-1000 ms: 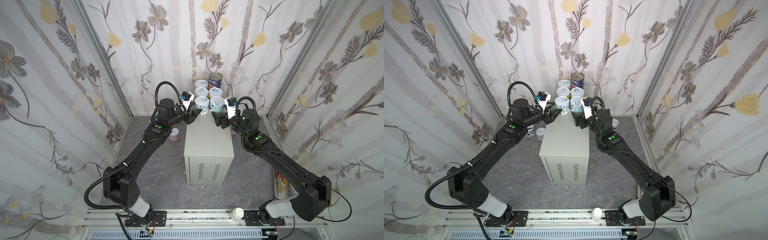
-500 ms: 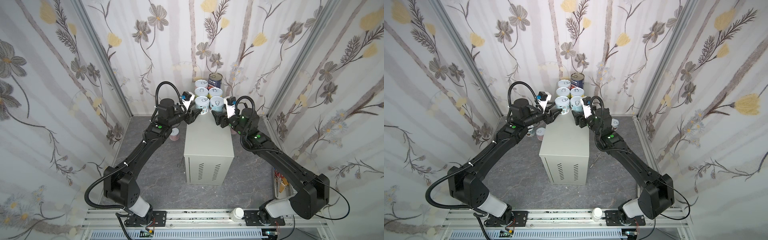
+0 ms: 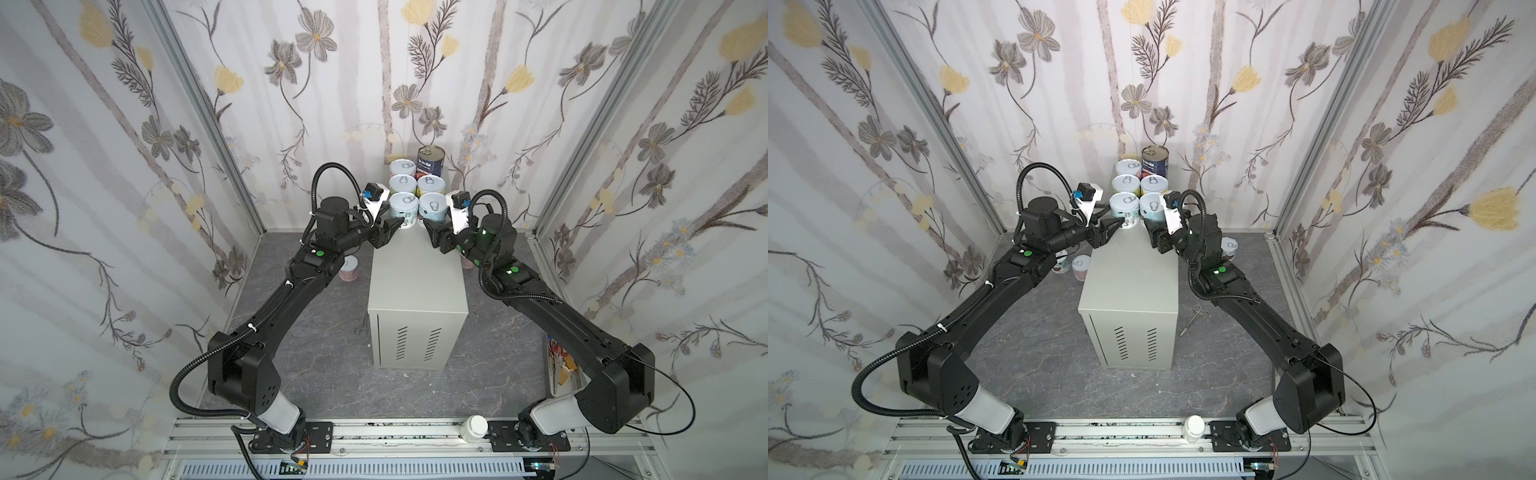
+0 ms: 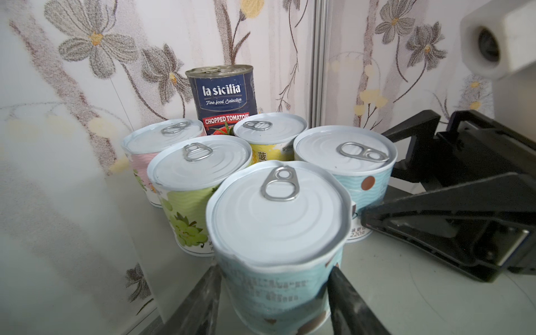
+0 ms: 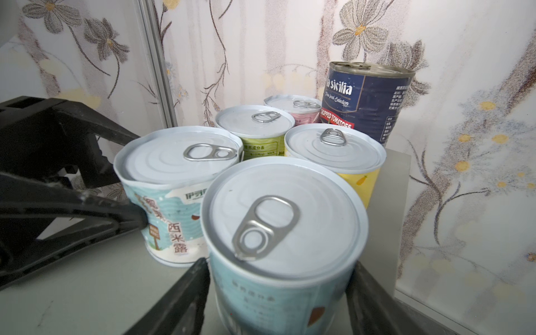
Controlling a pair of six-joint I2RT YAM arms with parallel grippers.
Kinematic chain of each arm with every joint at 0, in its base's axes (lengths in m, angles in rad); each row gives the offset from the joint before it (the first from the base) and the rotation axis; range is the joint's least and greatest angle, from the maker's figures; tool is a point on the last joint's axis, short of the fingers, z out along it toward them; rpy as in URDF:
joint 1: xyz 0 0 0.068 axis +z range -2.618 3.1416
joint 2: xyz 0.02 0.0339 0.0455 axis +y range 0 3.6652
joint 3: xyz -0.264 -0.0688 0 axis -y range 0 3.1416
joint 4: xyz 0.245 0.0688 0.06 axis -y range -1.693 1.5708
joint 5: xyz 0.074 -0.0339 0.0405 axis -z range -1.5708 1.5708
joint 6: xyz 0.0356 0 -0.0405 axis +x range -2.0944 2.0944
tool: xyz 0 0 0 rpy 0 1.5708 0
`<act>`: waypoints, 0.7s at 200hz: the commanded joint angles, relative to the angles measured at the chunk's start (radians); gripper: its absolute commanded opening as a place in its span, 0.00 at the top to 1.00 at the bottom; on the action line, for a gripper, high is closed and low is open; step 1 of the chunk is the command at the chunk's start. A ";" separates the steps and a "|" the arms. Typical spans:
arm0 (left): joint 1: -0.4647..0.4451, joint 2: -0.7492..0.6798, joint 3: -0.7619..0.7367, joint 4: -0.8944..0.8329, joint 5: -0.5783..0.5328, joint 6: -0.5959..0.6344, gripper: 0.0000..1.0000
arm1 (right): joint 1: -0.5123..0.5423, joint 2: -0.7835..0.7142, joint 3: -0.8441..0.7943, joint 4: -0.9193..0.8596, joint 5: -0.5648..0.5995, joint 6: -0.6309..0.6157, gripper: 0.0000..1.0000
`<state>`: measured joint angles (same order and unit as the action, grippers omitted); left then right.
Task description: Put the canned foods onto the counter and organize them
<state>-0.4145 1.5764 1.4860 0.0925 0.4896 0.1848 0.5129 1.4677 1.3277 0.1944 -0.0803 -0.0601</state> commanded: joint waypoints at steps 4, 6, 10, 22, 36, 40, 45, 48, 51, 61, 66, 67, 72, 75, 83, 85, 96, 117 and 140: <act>0.001 0.002 0.010 0.010 -0.013 0.019 0.42 | 0.001 0.003 0.010 0.033 -0.039 -0.016 0.28; 0.002 0.002 0.008 0.010 -0.013 0.019 0.42 | 0.001 0.003 0.010 0.033 -0.039 -0.016 0.28; 0.002 0.003 0.008 0.010 -0.013 0.019 0.42 | 0.002 0.003 0.009 0.031 -0.039 -0.017 0.28; 0.002 0.003 0.008 0.010 -0.012 0.019 0.42 | 0.002 0.003 0.009 0.030 -0.039 -0.016 0.28; 0.002 0.004 0.011 0.010 -0.011 0.019 0.42 | 0.001 0.002 0.010 0.028 -0.038 -0.016 0.29; 0.002 0.005 0.011 0.010 -0.010 0.019 0.42 | 0.002 0.002 0.009 0.028 -0.036 -0.016 0.28; 0.001 0.006 0.010 0.010 -0.009 0.020 0.42 | 0.002 0.001 0.007 0.028 -0.036 -0.015 0.28; 0.001 0.006 0.011 0.009 -0.008 0.019 0.42 | 0.002 0.000 0.006 0.028 -0.035 -0.016 0.28; 0.002 0.005 0.011 0.009 -0.008 0.019 0.42 | 0.002 -0.001 0.006 0.028 -0.033 -0.016 0.28; 0.002 0.007 0.012 0.007 -0.008 0.019 0.43 | 0.001 -0.003 0.003 0.027 -0.031 -0.016 0.27; 0.002 0.007 0.011 0.007 -0.008 0.019 0.43 | 0.001 -0.005 0.002 0.029 -0.028 -0.016 0.27; 0.002 0.007 0.011 0.007 -0.008 0.019 0.43 | 0.002 -0.005 0.002 0.029 -0.028 -0.016 0.26; 0.002 0.007 0.013 0.007 -0.008 0.019 0.43 | 0.002 -0.007 0.001 0.030 -0.026 -0.016 0.25; 0.002 0.008 0.013 0.006 -0.008 0.019 0.43 | 0.002 -0.007 -0.001 0.031 -0.025 -0.017 0.25; 0.002 0.006 0.013 0.006 -0.008 0.019 0.43 | 0.001 -0.010 -0.003 0.031 -0.021 -0.016 0.23; 0.002 0.005 0.013 0.006 -0.008 0.019 0.43 | 0.000 -0.011 -0.003 0.031 -0.021 -0.016 0.23; 0.002 0.005 0.014 0.006 -0.008 0.020 0.42 | 0.001 -0.015 -0.004 0.031 -0.017 -0.016 0.19; 0.002 0.004 0.012 0.006 -0.011 0.018 0.42 | -0.001 -0.027 -0.011 0.033 -0.007 -0.015 0.15; 0.002 -0.002 0.004 0.012 -0.015 0.015 0.37 | -0.003 -0.042 -0.019 0.035 -0.006 -0.014 0.13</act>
<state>-0.4141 1.5791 1.4883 0.0917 0.4885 0.1867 0.5117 1.4441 1.3144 0.1947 -0.0830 -0.0612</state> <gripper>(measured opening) 0.599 0.866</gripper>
